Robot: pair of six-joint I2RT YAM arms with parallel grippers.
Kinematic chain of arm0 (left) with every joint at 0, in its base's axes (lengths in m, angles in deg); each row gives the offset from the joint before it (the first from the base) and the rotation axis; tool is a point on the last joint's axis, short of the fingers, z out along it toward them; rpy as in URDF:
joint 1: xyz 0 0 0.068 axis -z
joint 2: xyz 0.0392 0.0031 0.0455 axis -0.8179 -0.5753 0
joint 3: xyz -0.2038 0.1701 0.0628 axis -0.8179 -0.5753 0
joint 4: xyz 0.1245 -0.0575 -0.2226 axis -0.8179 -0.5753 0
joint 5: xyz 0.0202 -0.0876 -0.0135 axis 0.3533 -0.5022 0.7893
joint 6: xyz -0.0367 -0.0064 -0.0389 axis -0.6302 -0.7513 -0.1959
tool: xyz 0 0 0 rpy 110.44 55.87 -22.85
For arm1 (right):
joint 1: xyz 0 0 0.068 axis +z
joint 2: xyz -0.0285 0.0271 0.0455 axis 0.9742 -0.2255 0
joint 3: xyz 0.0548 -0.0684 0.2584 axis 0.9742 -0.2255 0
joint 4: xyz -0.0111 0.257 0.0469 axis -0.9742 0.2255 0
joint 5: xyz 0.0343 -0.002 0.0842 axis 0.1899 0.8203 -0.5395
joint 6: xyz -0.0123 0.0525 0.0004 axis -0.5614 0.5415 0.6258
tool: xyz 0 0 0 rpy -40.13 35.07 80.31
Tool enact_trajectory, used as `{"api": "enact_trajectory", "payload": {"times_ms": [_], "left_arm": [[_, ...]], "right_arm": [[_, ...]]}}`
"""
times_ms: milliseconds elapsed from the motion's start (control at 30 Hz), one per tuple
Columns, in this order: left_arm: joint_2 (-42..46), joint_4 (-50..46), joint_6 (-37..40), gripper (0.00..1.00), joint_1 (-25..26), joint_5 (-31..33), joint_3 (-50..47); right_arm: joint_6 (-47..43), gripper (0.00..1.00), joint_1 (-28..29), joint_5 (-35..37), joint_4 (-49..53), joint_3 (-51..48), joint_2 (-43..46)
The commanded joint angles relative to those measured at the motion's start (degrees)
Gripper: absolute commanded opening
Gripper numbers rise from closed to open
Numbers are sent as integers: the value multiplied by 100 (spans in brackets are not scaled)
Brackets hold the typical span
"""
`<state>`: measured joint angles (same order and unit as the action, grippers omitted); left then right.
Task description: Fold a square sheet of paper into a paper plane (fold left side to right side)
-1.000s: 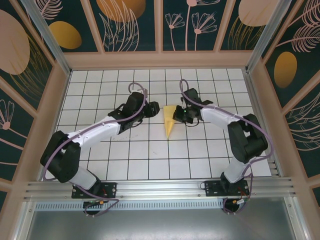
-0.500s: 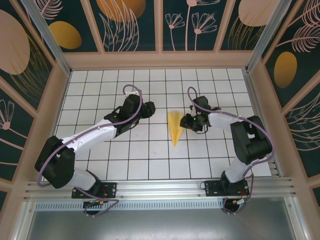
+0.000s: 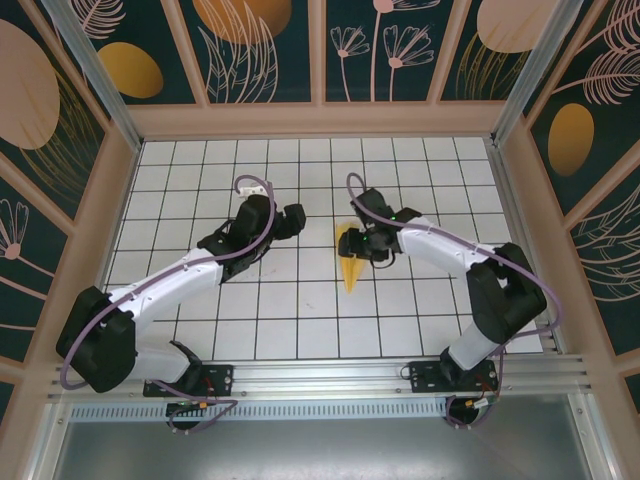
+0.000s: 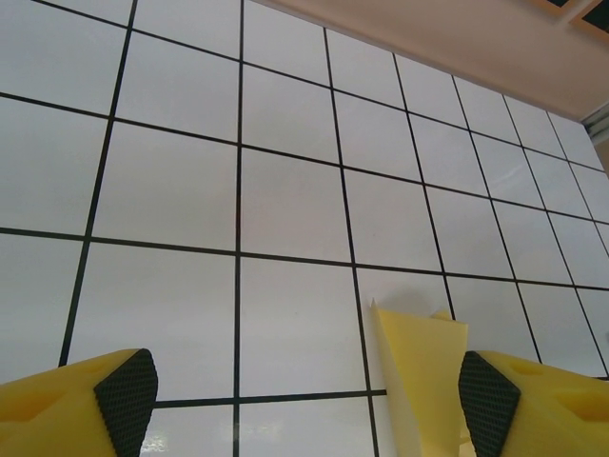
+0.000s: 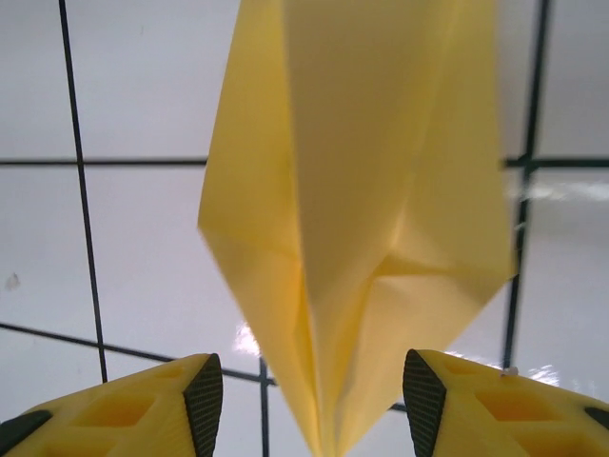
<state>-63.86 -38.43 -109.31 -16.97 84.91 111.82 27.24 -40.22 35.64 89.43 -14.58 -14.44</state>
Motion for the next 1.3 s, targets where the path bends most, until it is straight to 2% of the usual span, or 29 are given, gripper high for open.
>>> {"api": "enact_trajectory", "payload": {"times_ms": [0,367,467,567,633,867,1033,1267], "left_arm": [[132,104,85,85,-7,125,-66],[244,69,91,87,-6,160,-164],[255,53,124,88,-11,175,-164],[279,11,180,91,-7,211,-131],[299,-15,223,96,-7,235,-128],[354,-133,336,98,-3,316,-96],[355,-195,406,99,-3,344,-78],[236,-195,416,98,-8,206,-45]], "right_arm": [[411,55,185,248,328,162,-340],[402,36,225,141,240,234,-847],[387,28,227,136,159,231,-987],[304,10,214,205,191,395,-1066],[195,2,173,324,276,618,-1078],[-477,0,-499,418,880,1848,-1616],[-1014,0,-968,582,1525,3263,-2498],[-1422,1,-1255,551,2220,4892,-3567]]}}
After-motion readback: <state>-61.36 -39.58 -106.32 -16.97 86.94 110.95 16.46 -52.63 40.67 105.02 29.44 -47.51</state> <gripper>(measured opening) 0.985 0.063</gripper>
